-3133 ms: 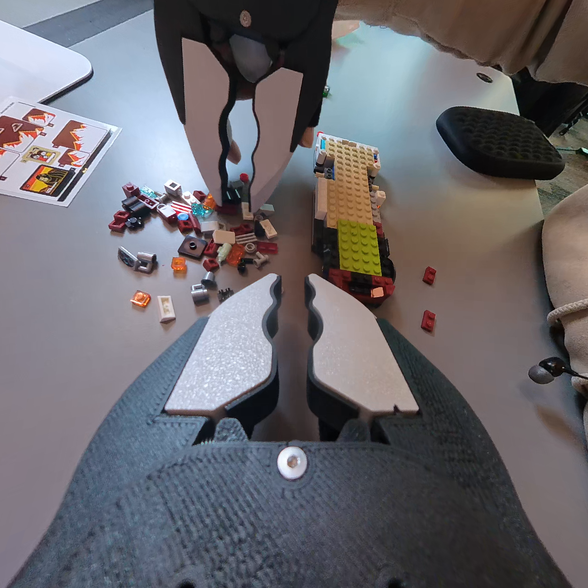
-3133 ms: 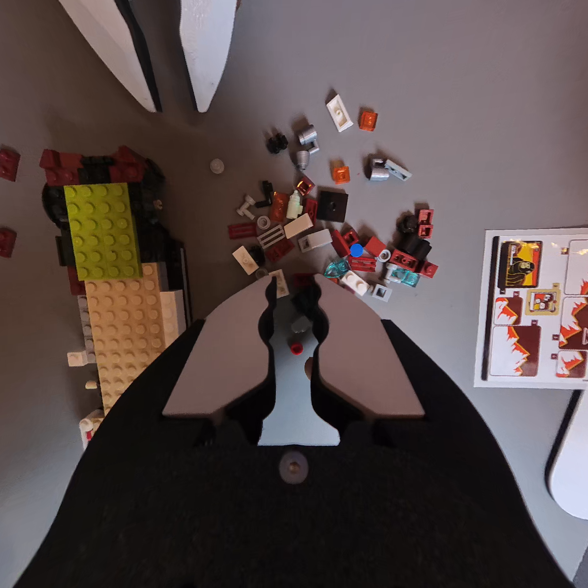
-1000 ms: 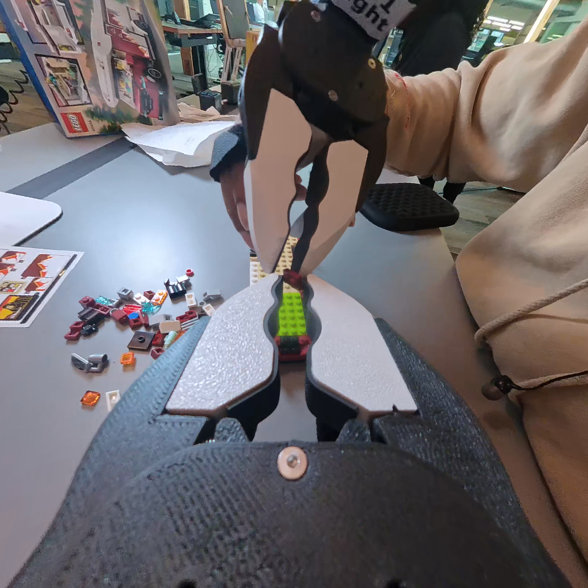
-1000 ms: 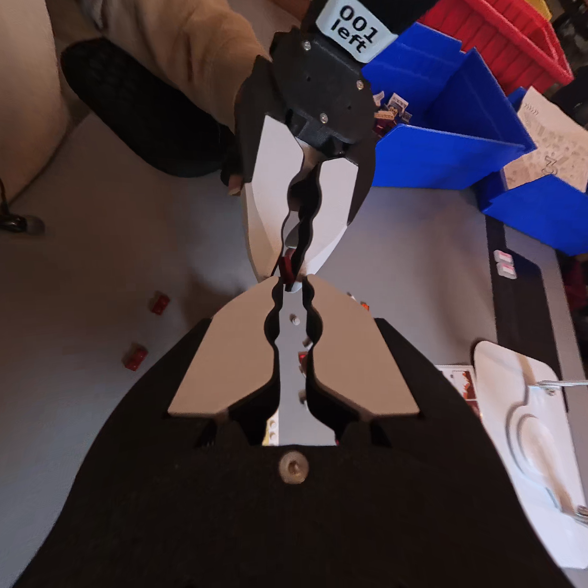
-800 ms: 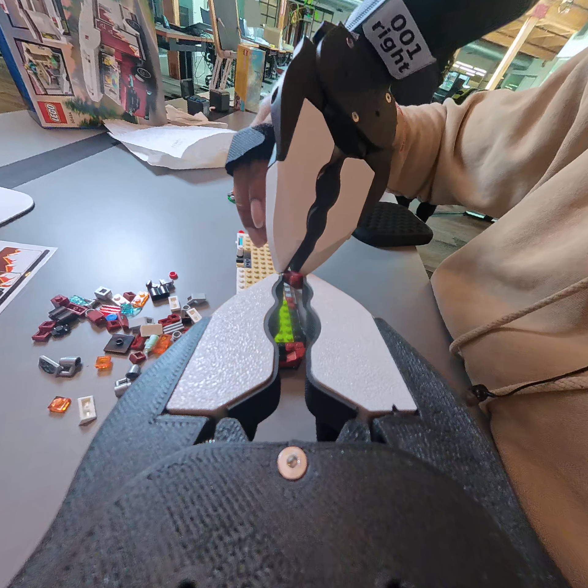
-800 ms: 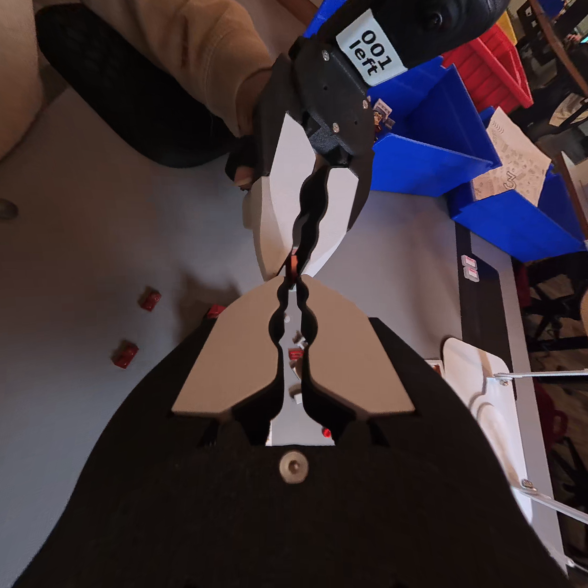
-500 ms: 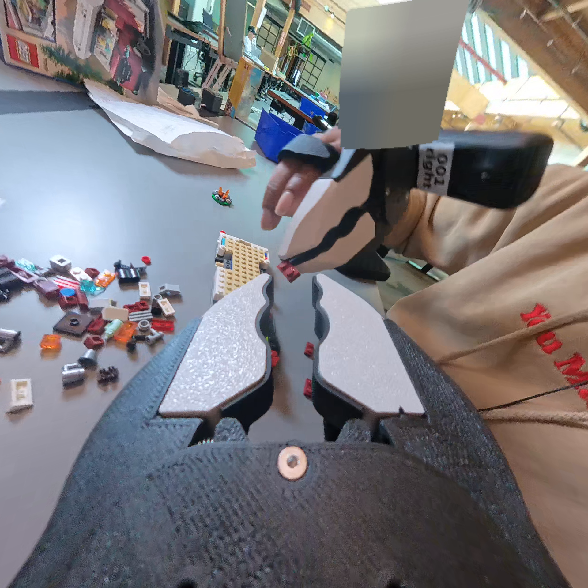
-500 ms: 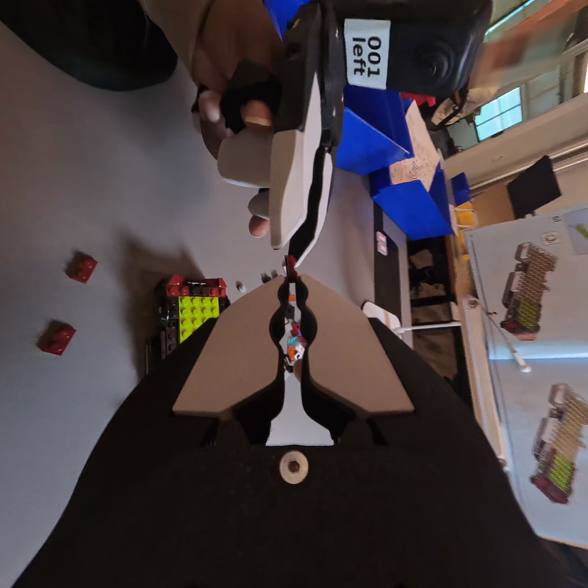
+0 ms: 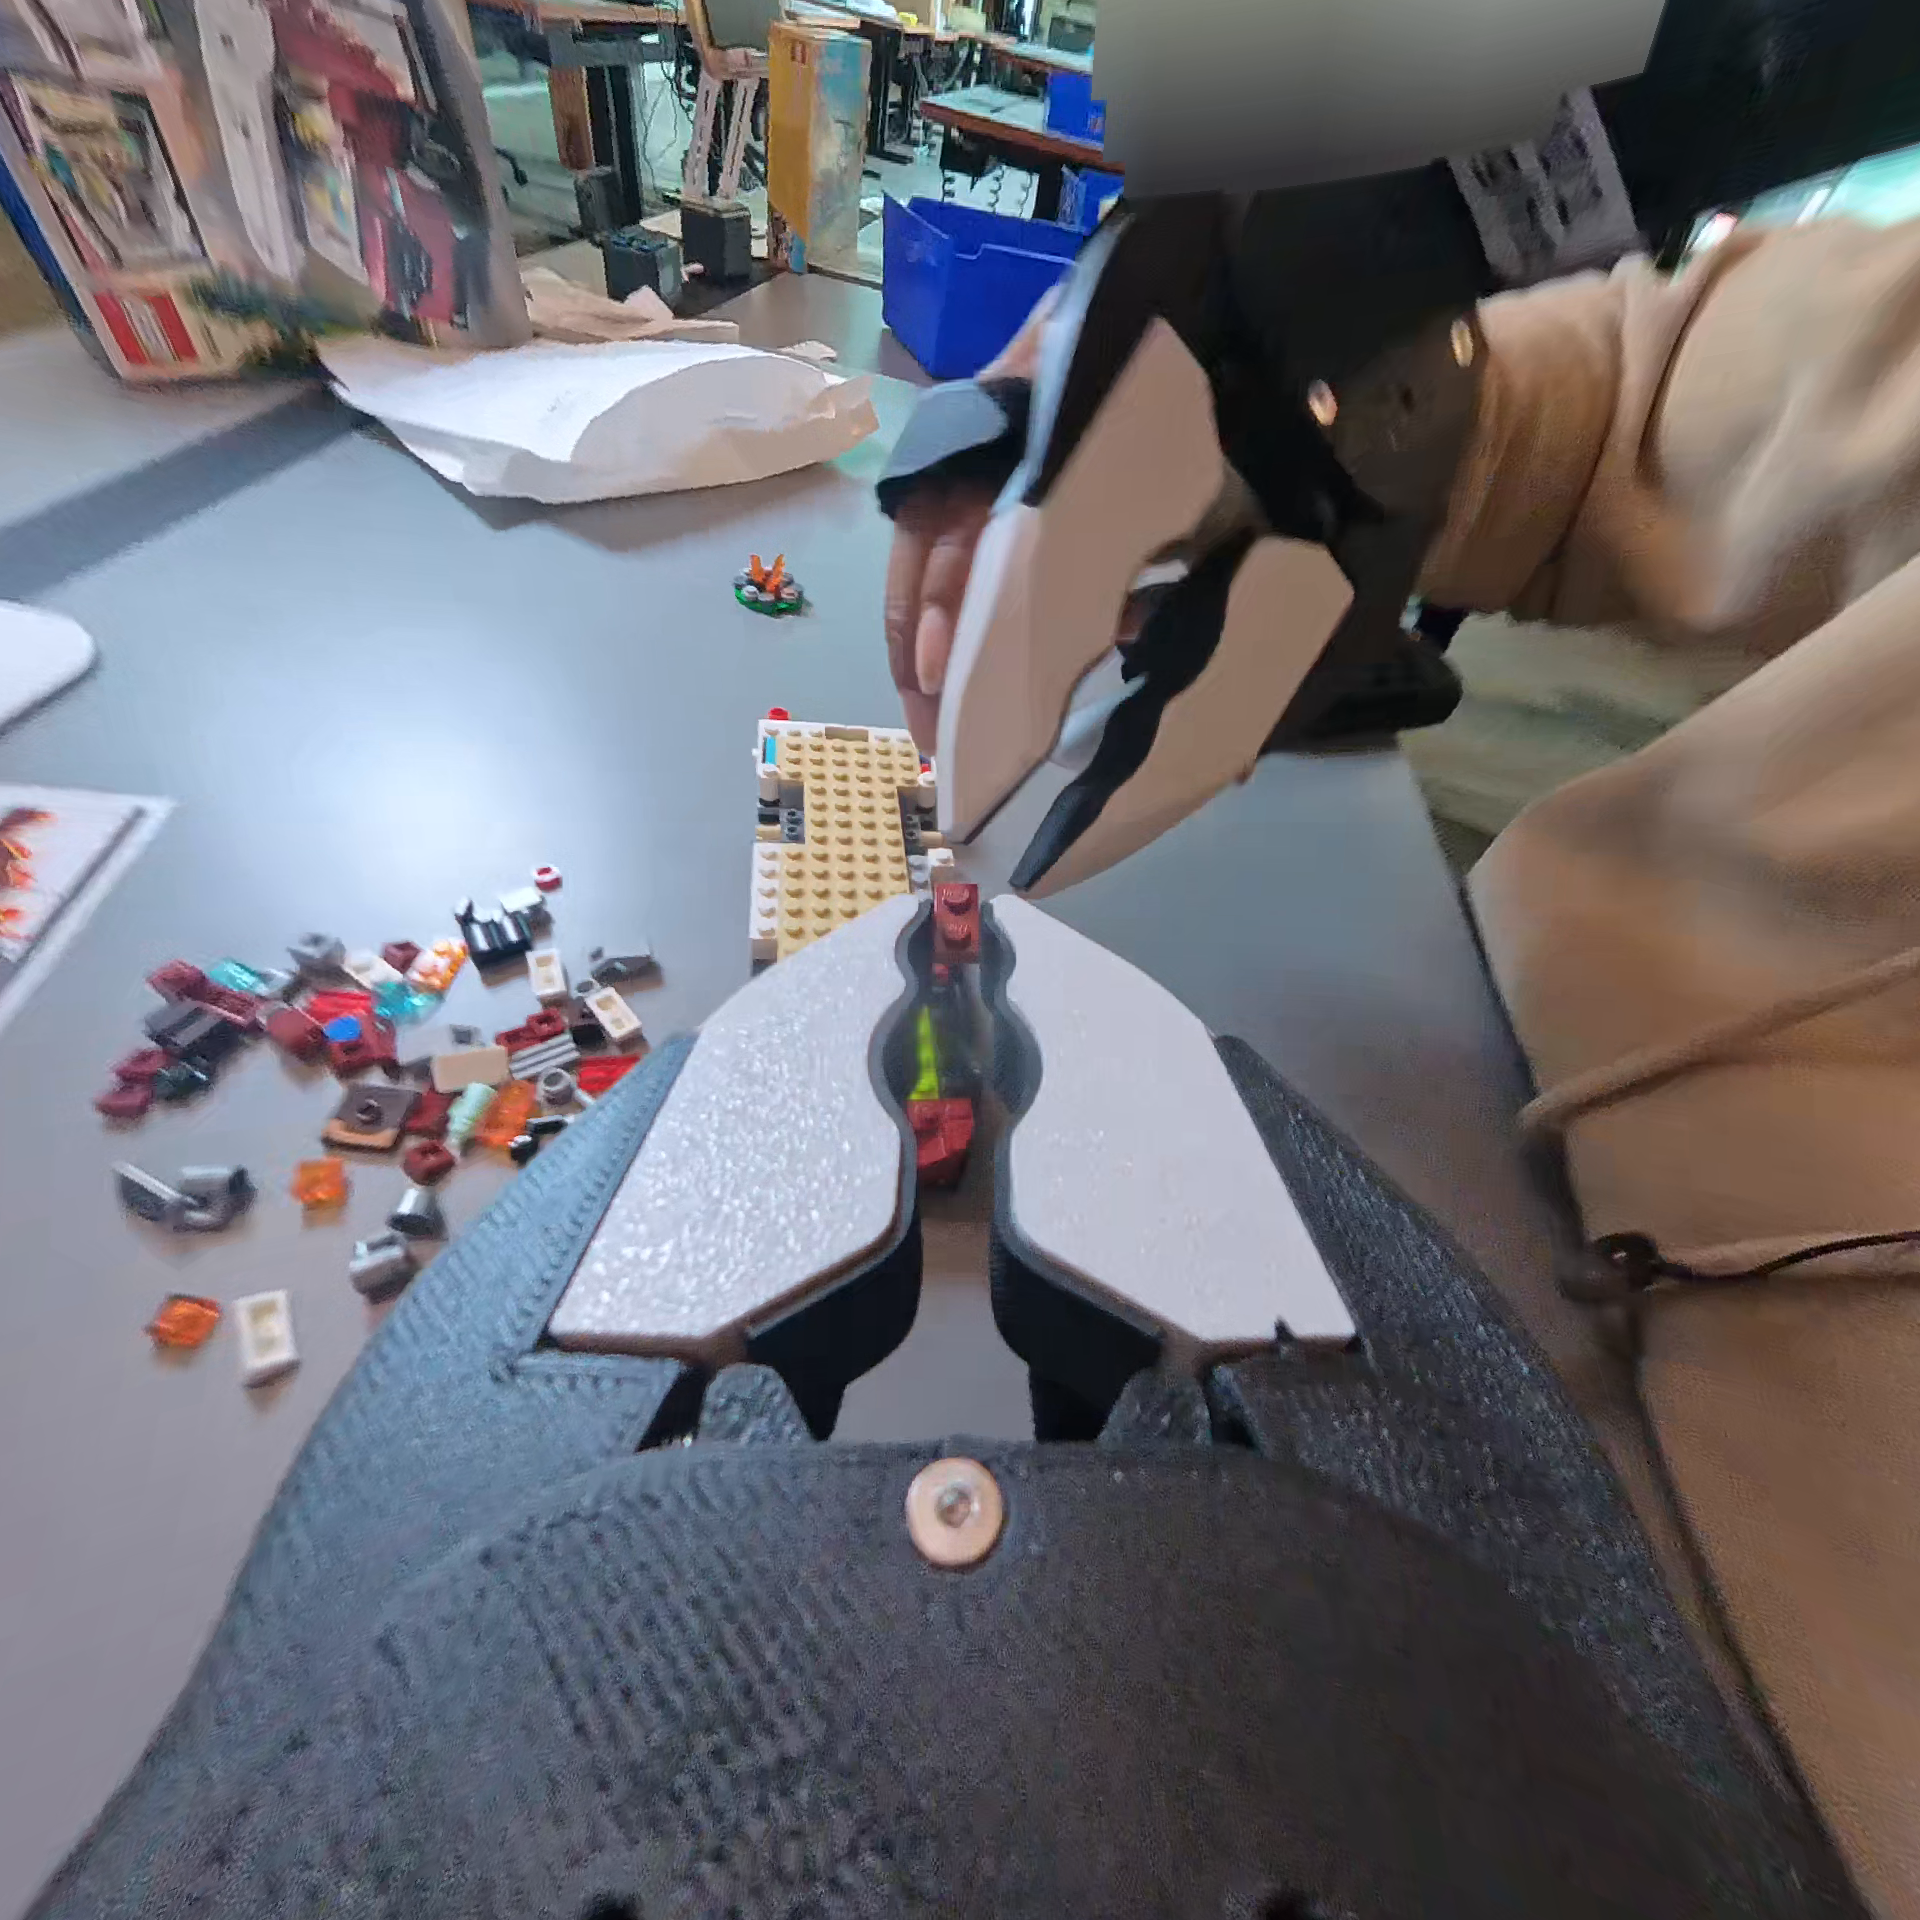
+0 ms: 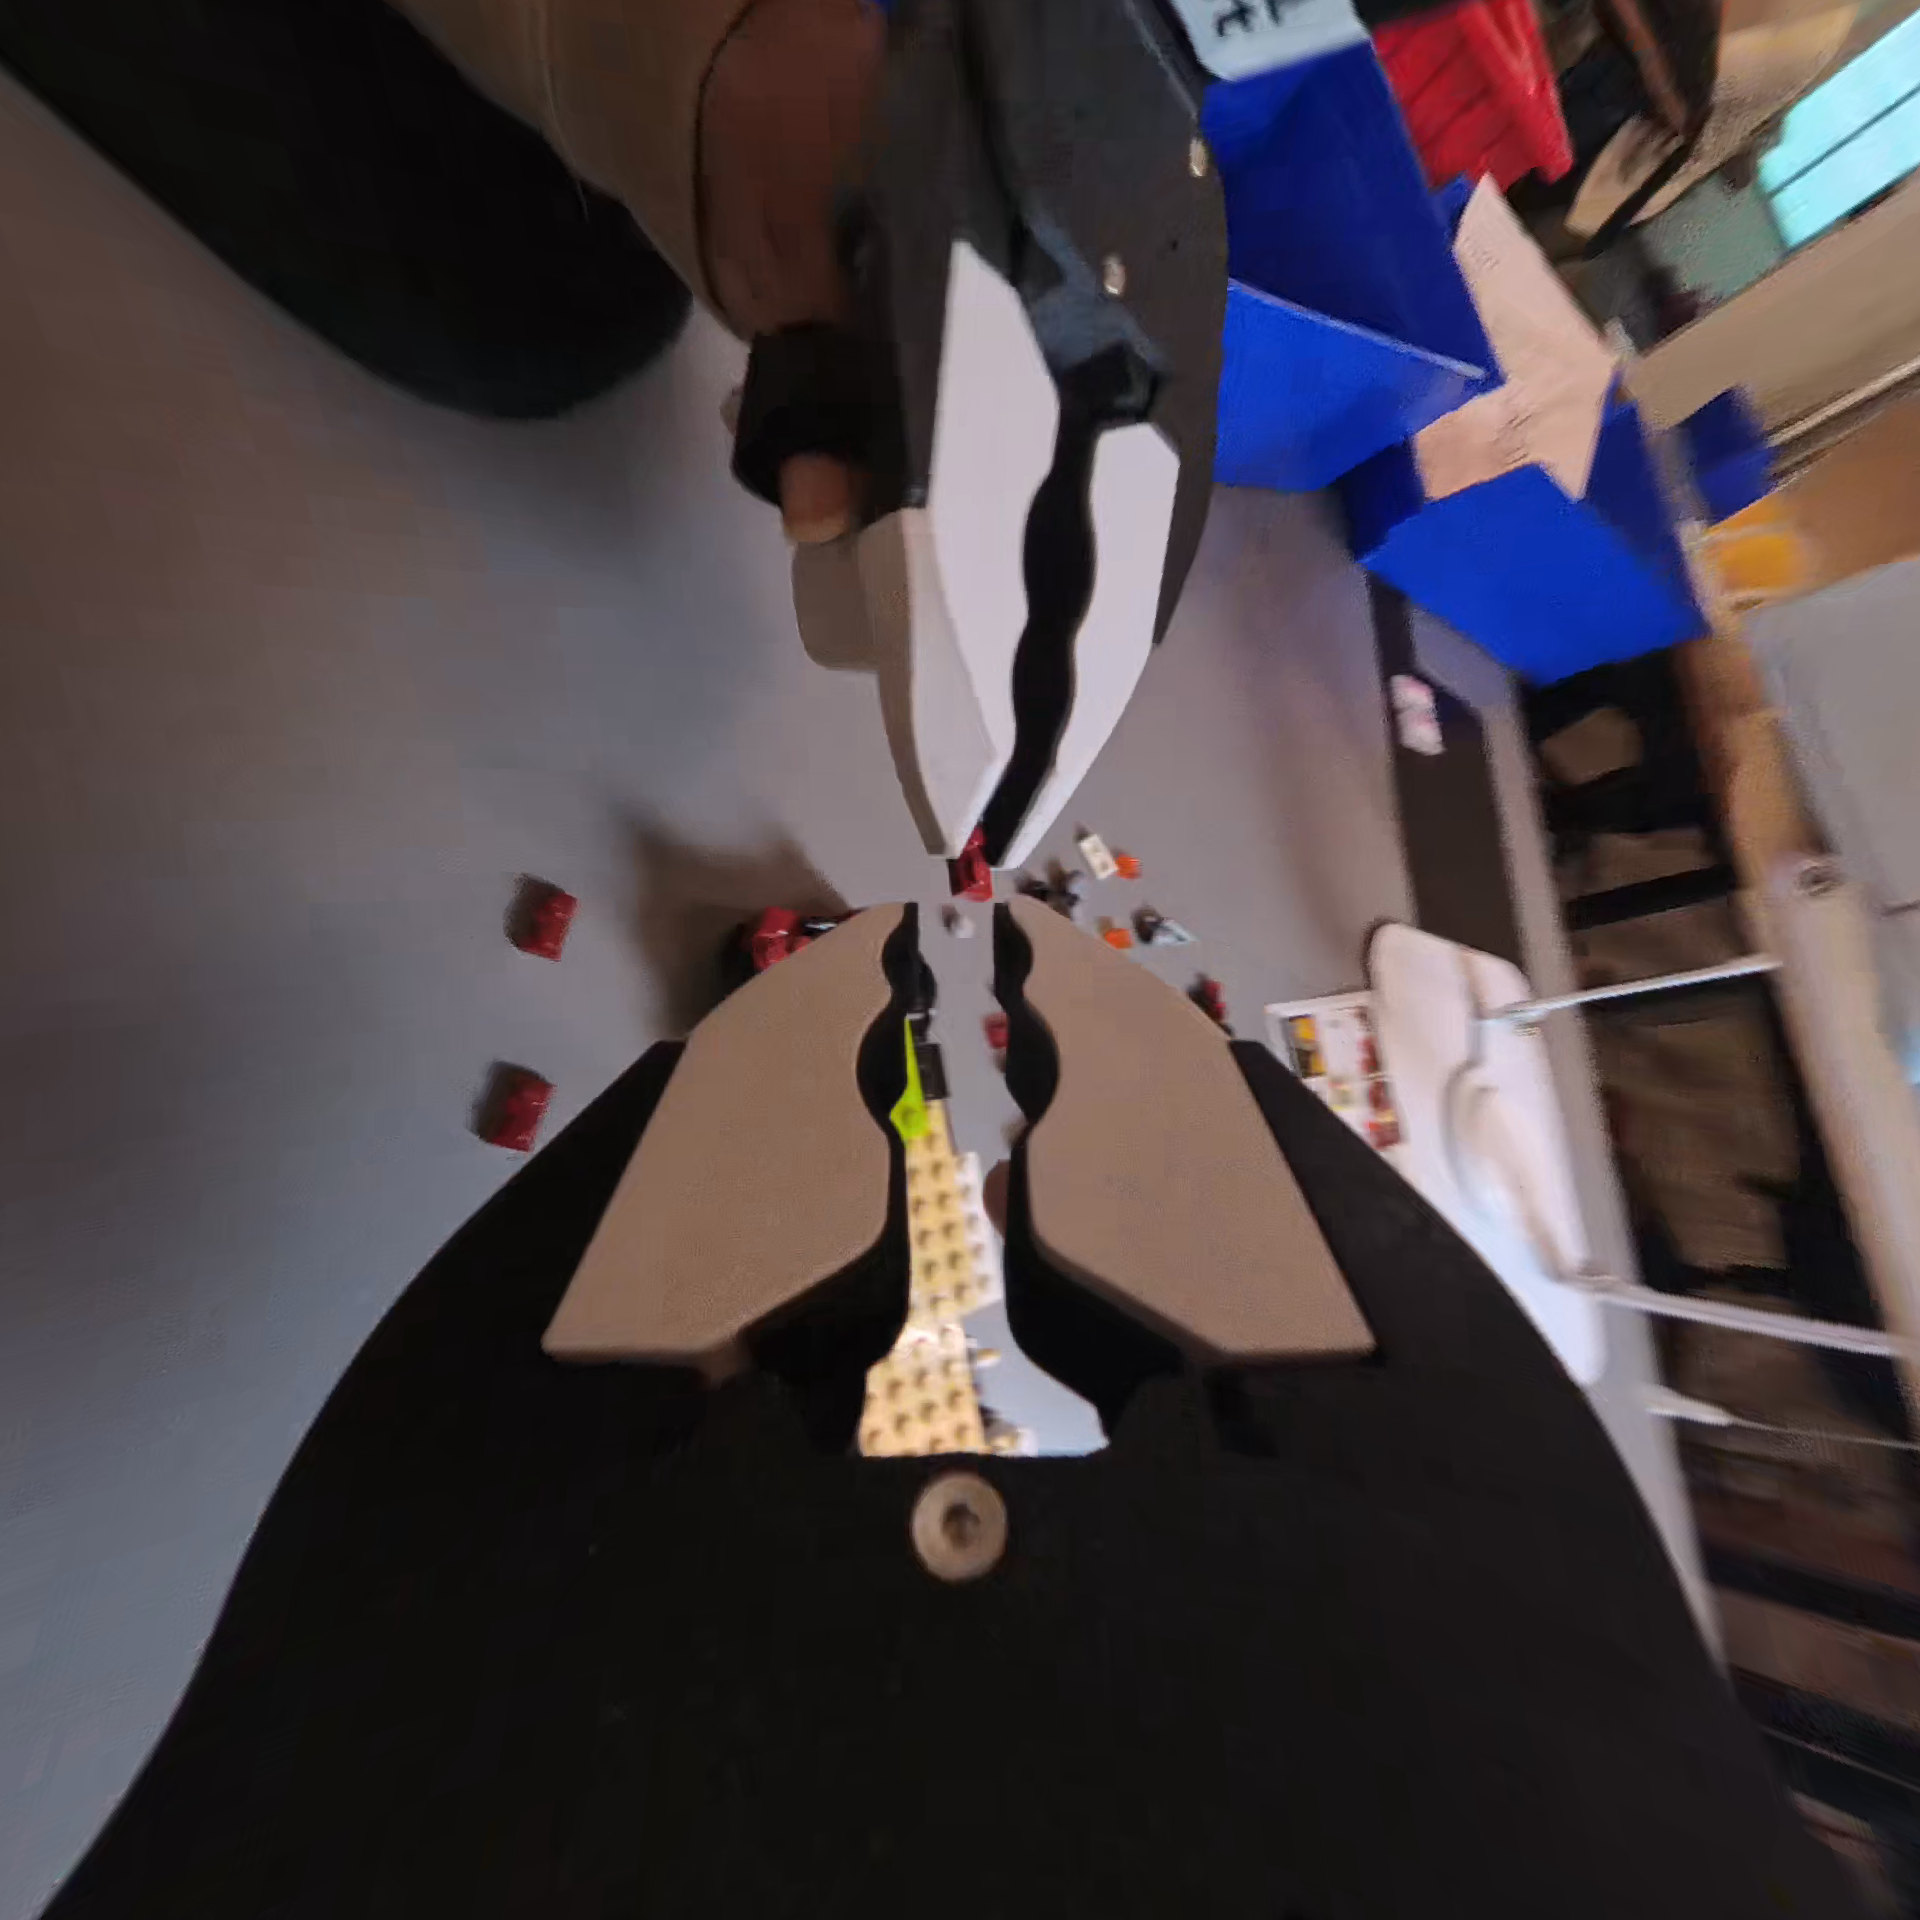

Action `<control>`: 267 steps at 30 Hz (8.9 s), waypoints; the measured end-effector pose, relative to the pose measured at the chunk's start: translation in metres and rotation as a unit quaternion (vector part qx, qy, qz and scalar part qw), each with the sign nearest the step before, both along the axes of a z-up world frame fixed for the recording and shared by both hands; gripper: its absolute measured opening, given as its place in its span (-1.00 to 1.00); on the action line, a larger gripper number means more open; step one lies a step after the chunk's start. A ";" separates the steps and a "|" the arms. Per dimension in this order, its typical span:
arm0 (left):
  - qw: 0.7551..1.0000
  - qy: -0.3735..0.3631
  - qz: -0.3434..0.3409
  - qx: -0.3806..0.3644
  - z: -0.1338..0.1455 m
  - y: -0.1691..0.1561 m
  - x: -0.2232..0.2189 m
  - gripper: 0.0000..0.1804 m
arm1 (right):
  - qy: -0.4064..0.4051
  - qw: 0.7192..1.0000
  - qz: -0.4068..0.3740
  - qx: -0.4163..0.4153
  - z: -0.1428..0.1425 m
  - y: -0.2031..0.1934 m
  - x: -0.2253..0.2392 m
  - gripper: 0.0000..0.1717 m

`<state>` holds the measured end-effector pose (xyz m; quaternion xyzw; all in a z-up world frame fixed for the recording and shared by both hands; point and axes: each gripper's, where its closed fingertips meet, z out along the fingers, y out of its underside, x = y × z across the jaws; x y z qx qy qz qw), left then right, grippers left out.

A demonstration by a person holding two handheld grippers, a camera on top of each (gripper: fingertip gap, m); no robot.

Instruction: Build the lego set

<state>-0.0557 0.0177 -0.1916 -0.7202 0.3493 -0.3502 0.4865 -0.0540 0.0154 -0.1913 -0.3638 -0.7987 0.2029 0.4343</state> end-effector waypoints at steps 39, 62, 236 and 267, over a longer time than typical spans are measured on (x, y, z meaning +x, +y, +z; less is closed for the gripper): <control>0.991 0.095 0.069 0.070 -0.013 0.023 -0.035 -0.83 | -0.169 0.967 -0.046 -0.186 -0.027 0.029 0.045 -0.78; 0.990 0.114 0.081 0.035 -0.039 0.034 -0.048 -0.87 | -0.203 0.970 -0.071 -0.114 -0.085 0.149 -0.081 -0.90; 0.979 0.195 0.005 -0.051 -0.085 0.004 -0.011 -0.37 | -0.220 0.951 -0.083 -0.200 -0.090 0.026 0.113 -0.80; 0.980 0.192 0.006 -0.043 -0.085 0.005 -0.008 -0.49 | -0.163 0.958 -0.087 -0.217 -0.072 0.033 0.104 -0.79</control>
